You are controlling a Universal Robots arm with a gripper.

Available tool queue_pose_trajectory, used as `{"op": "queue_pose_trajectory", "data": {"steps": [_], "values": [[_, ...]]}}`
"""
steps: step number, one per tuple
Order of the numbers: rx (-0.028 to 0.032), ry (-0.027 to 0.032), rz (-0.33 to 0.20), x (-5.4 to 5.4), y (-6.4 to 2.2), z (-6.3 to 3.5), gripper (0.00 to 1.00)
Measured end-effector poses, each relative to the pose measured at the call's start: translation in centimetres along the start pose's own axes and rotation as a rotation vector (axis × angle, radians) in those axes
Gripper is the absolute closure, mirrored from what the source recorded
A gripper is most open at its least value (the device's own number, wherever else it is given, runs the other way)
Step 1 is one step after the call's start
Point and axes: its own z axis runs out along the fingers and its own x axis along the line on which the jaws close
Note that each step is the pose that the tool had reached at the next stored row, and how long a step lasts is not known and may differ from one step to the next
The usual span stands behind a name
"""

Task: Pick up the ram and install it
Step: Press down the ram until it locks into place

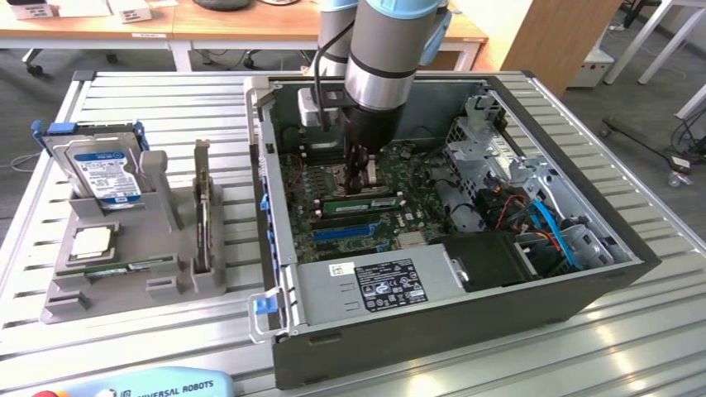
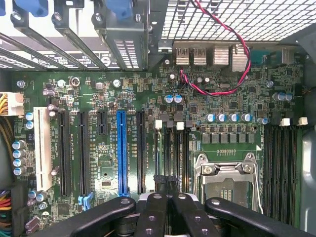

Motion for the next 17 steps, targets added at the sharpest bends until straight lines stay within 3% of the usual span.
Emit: {"op": "queue_pose_trajectory", "data": {"steps": [17], "values": [[0.0000, 0.0000, 0.000, 0.14, 0.07, 0.13, 0.90]]}}
